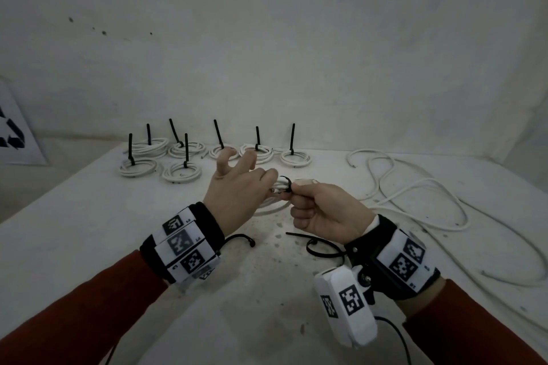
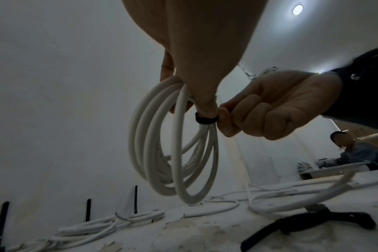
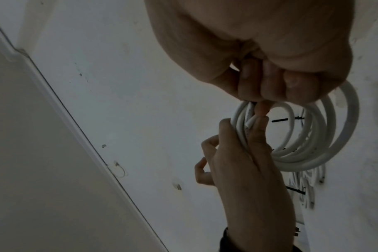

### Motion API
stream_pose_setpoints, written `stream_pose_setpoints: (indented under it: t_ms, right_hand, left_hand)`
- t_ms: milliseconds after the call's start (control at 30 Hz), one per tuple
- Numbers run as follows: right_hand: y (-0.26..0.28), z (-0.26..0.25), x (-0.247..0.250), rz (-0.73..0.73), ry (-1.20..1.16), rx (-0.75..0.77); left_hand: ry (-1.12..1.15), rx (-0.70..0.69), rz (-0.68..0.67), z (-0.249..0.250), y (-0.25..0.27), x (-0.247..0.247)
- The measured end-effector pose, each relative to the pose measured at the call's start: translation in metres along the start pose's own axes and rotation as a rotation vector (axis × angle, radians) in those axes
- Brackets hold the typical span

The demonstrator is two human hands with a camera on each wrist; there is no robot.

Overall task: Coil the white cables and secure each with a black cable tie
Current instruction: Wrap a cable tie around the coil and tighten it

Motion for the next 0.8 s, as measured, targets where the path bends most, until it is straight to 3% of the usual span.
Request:
stream_pose_setpoints:
  t_ms: [233, 400, 467, 533, 633, 733, 800]
  right_hand:
    - [-0.001, 0.003, 0.008, 0.044, -0.05, 0.002]
    - [-0.004, 0.004, 0.007, 0.034, -0.078, 0.001]
    - [-0.008, 0.006, 0.006, 0.012, -0.057, -0.001]
    - [-0.014, 0.003, 0.005, -0.012, 0.066, 0.018]
    - [-0.026, -0.02, 0.011, 0.055, 0.412, 0.121]
    - [-0.043, -0.047, 0.017, 0.159, 0.658, 0.256]
    - [-0.057, -0.046, 0.013, 0.118, 0.786, 0.215]
  left_hand:
    - [-0.042, -0.102, 0.062, 0.011, -0.004, 0.005]
    - [-0.049, -0.081, 0.096, 0.004, -0.004, 0.005]
    - [-0.021, -0.056, 0.003, -0.003, -0.005, -0.006]
    - [0.124, 0.029, -0.2, -0.015, -0.005, -0.027]
    - [0.573, 0.328, -0.536, -0.043, 0.004, -0.068]
    - [0.913, 0.571, -0.641, -0.067, 0.01, -0.095]
    - [1.01, 0.674, -0.73, -0.078, 0.014, -0.115]
Point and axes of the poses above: each hand's wrist, its own y-axis away from the middle knuckle, its own x-axis out of the back of the hand, z = x × y, the point moved 9 cm from there along -y, towards the middle knuckle, and after that the axes turned 13 degrees about x, right-handed, at the moved point
